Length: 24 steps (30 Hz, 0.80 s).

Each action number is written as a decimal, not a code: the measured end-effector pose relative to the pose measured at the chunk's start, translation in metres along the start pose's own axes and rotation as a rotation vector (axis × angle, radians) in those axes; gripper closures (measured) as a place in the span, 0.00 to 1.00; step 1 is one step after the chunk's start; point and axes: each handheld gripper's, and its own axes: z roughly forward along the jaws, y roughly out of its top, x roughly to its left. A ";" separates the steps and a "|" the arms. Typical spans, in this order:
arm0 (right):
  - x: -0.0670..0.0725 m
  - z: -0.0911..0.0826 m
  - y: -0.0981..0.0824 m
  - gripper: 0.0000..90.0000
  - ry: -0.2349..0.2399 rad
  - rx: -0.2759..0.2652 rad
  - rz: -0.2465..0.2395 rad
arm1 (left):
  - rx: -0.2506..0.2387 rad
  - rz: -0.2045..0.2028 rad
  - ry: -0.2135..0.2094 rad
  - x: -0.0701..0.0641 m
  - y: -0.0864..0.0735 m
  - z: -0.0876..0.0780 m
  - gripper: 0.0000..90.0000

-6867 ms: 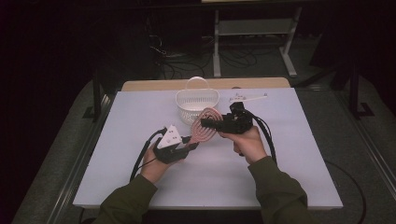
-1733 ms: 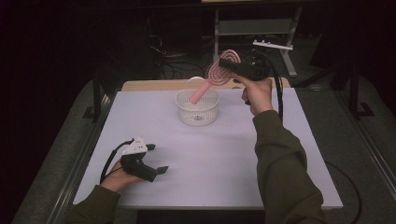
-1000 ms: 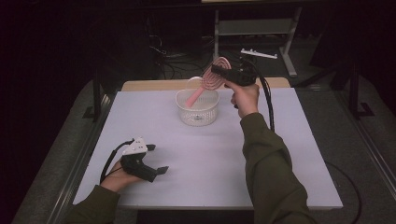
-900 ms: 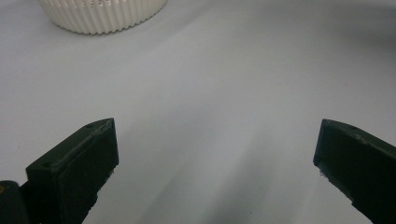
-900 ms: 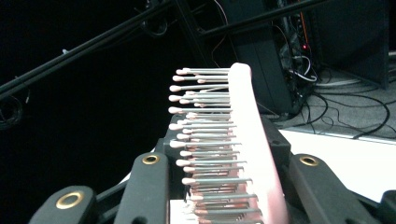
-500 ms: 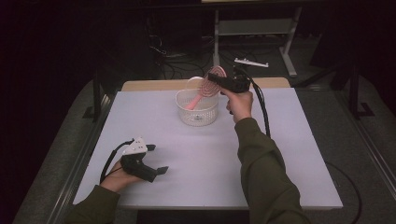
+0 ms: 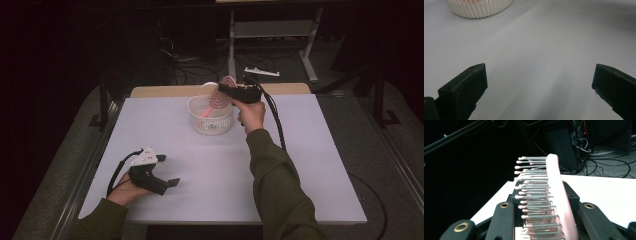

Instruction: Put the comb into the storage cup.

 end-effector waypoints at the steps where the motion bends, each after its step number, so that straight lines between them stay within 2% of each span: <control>1: 0.000 0.001 -0.001 0.69 0.001 0.003 0.003 | 0.000 0.000 0.000 0.000 0.000 0.000 0.00; 13: -0.005 0.007 -0.009 0.69 -0.014 0.020 0.013 | -0.002 0.000 -0.002 0.000 0.000 0.000 0.00; 24: -0.010 0.005 -0.011 0.69 -0.012 0.027 0.021 | 0.000 0.001 -0.005 -0.001 0.000 0.000 0.00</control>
